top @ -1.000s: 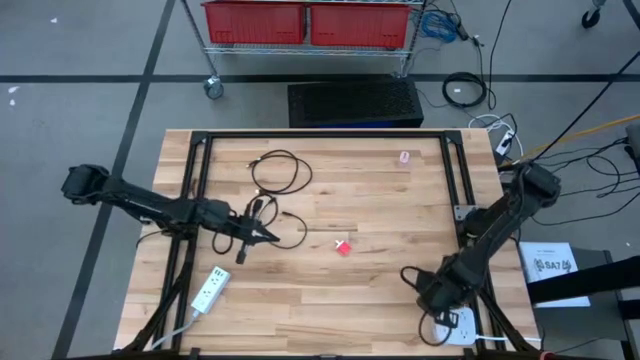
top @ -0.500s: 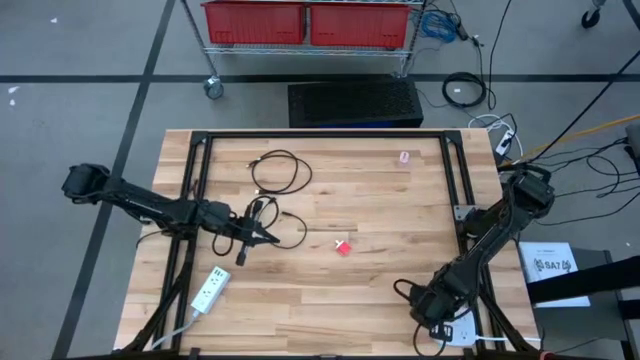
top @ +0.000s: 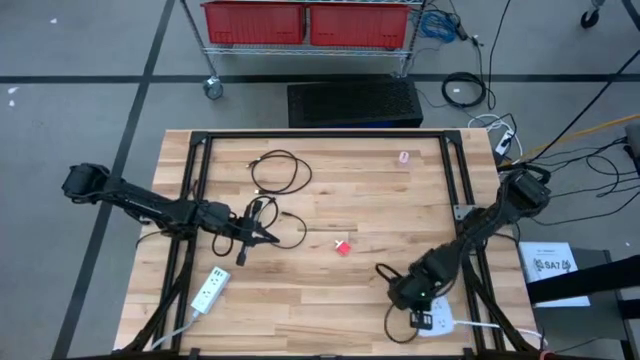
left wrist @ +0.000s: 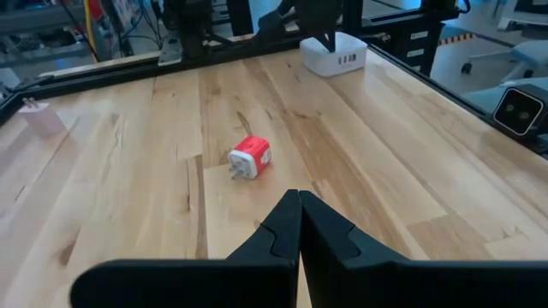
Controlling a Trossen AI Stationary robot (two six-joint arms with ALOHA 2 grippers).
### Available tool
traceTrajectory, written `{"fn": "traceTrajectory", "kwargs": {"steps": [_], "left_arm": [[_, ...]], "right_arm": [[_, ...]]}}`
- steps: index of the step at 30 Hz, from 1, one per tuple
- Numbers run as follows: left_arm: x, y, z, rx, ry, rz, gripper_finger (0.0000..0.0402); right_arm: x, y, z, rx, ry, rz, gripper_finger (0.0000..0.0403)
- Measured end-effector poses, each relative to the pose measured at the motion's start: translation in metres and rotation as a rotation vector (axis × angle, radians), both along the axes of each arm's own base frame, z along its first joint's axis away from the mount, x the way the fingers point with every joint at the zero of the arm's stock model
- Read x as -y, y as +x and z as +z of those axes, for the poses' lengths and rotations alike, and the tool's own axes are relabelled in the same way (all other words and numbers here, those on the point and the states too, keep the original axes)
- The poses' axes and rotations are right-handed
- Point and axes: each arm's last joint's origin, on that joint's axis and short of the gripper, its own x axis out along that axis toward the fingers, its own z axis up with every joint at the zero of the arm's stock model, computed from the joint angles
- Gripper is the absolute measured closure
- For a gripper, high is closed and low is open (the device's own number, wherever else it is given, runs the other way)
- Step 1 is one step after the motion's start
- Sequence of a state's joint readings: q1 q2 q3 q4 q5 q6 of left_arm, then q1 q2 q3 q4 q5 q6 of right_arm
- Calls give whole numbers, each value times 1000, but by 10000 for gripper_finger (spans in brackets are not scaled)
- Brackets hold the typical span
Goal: Insert USB
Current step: Insert the red charger adapter into the right white outlet extension
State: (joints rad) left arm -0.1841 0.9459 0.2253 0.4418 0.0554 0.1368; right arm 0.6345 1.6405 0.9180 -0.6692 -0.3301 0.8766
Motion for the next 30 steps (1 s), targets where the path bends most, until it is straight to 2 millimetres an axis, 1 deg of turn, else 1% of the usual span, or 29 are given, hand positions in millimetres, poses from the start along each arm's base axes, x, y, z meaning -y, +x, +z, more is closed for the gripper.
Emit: {"fn": "traceTrajectory", "kwargs": {"steps": [4,7,10,18,24,30], "left_arm": [[0,0,0,-1,1,0,393],[0,0,0,-1,1,1,393],[0,0,0,-2,2,5,393],[0,0,0,-1,3,7,393],[0,0,0,-2,3,7,393],[0,0,0,-1,4,11,393]], "right_arm": [[14,18,1,122,-22,-17,403],[27,33,2,242,-84,-49,403],[42,47,1,326,-130,-91,403],[72,75,-7,445,-201,-168,403],[85,90,-11,544,-232,-199,403],[88,96,-11,609,-230,-182,403]]}}
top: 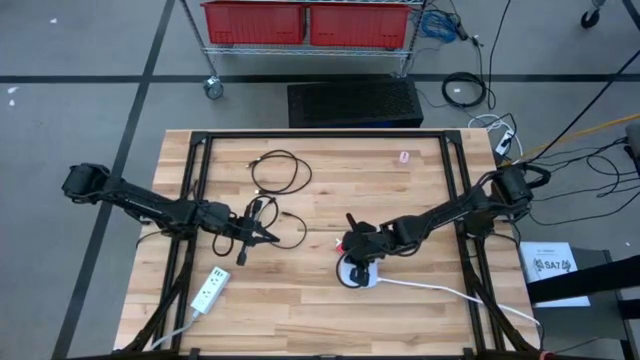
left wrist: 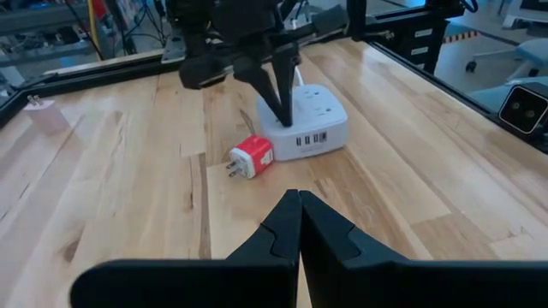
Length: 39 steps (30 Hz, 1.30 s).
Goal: Insert USB
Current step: Insert the red charger adapter into the right white outlet extension
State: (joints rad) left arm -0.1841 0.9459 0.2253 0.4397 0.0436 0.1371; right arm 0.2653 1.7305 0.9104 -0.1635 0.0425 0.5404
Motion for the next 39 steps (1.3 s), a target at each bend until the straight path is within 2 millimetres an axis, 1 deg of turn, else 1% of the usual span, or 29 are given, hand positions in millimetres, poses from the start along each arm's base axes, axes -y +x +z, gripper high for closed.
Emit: {"fn": "traceTrajectory", "kwargs": {"steps": [7,17,21,24,26,29,32,35,39], "left_arm": [[0,0,0,0,0,0,393],[0,0,0,-3,0,0,393],[0,0,0,-3,1,0,393],[0,0,0,-3,1,0,393],[0,0,0,-4,1,0,393],[0,0,0,-4,1,0,393],[0,0,0,-4,1,0,393],[0,0,0,-4,1,0,393],[0,0,0,-5,1,0,393]], "right_arm": [[-2,5,5,37,14,7,403],[-9,19,28,55,-2,62,397],[-4,22,36,20,0,22,397],[1,24,41,-9,-9,-53,391],[5,22,42,-48,-5,-111,379],[13,20,40,-91,26,-201,350],[18,21,39,-102,51,-271,311],[18,23,37,-85,36,-314,267],[17,27,21,-125,34,-348,216]]}}
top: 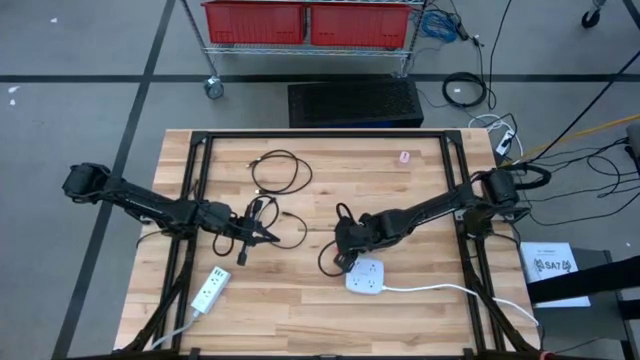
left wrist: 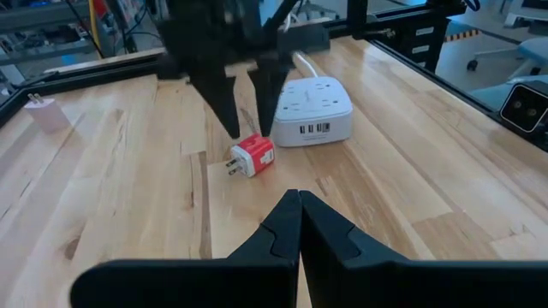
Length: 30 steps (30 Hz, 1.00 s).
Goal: Insert USB
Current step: Insert the red charger adapter into the right white outlet extension
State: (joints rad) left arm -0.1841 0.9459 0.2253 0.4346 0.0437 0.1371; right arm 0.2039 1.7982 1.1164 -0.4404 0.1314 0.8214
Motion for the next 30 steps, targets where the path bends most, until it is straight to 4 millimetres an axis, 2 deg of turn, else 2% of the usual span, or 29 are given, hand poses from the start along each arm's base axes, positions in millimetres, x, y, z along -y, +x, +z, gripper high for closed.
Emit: {"fn": "traceTrajectory", "kwargs": {"steps": [4,8,11,15,16,20,24,27,30], "left_arm": [[0,0,0,-3,1,0,393],[0,0,0,-4,1,0,393],[0,0,0,-4,1,0,393],[0,0,-1,-6,1,0,393],[0,0,-1,-7,1,0,393],[0,0,-1,-9,1,0,393],[0,0,-1,-13,2,0,393],[0,0,-2,-17,3,0,393],[0,-1,-2,-23,3,0,393]], "right_arm": [[-1,3,-17,-47,7,-26,182],[-1,5,-26,-65,9,-47,172],[-1,5,-27,-74,-6,-26,193],[-1,3,-23,-74,-27,27,268],[-1,2,-21,-75,-34,45,288],[0,-1,-6,-42,-50,94,289],[1,-12,23,-32,-16,113,289],[1,-23,48,-111,52,116,289],[-1,-35,70,-272,119,134,289]]}}
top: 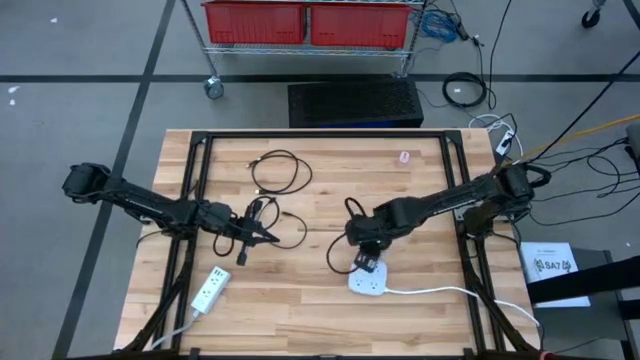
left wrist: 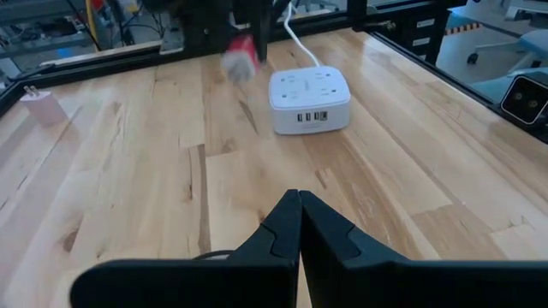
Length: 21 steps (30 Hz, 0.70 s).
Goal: Insert USB
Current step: Insert the red charger adapter into the right white outlet extension
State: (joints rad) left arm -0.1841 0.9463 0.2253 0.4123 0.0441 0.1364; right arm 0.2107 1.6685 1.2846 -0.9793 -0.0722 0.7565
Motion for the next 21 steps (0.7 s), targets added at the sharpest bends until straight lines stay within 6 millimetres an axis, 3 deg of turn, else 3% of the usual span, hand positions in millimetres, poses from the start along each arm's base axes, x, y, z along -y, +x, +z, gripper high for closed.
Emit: {"fn": "traceTrajectory", "kwargs": {"steps": [4,8,21], "left_arm": [[0,0,0,-3,1,0,393],[0,0,0,-3,1,0,393],[0,0,-1,-6,1,0,393]], "right_arm": [[-5,-10,22,-179,49,36,289],[-7,-14,29,-250,112,35,289],[-20,3,-20,-478,244,117,289]]}}
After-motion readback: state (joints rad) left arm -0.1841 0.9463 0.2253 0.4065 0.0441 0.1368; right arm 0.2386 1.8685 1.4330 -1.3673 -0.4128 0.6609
